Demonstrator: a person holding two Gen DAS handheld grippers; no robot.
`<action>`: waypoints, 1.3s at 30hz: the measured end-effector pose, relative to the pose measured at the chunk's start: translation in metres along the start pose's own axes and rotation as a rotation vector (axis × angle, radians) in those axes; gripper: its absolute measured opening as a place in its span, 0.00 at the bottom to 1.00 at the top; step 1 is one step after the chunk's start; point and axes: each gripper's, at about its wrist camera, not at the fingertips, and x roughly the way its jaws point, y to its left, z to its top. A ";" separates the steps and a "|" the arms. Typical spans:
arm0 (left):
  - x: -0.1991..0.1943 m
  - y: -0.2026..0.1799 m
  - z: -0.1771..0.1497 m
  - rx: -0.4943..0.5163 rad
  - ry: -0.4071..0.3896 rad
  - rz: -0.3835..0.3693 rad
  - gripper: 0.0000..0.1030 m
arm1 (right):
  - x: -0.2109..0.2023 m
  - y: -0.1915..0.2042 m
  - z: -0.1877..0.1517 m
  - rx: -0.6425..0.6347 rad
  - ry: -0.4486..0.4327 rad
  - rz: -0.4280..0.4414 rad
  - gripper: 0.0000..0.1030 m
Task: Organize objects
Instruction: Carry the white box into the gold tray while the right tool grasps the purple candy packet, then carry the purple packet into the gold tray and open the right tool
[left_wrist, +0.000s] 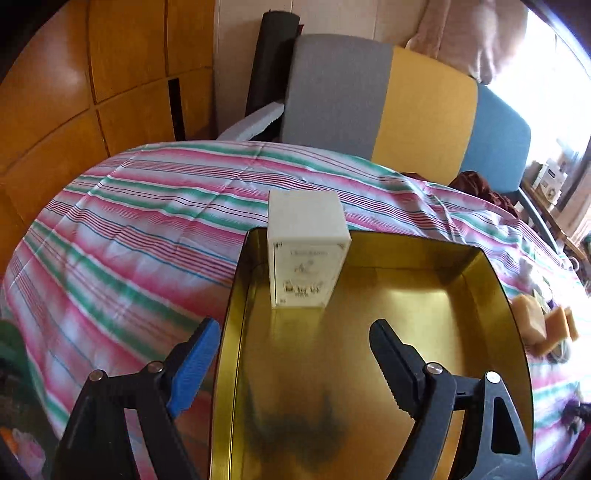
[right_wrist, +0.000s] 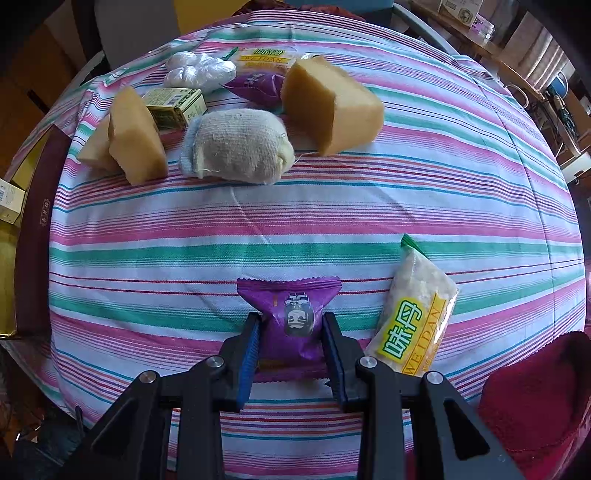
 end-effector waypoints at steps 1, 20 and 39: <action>-0.005 -0.001 -0.005 0.002 -0.005 -0.002 0.81 | -0.001 0.001 0.000 -0.001 0.000 0.000 0.32; -0.072 -0.025 -0.061 0.056 -0.099 -0.009 0.84 | -0.010 0.004 0.000 -0.008 0.004 -0.005 0.32; -0.078 -0.008 -0.072 0.036 -0.088 -0.009 0.86 | -0.050 0.030 -0.010 -0.026 -0.115 0.021 0.31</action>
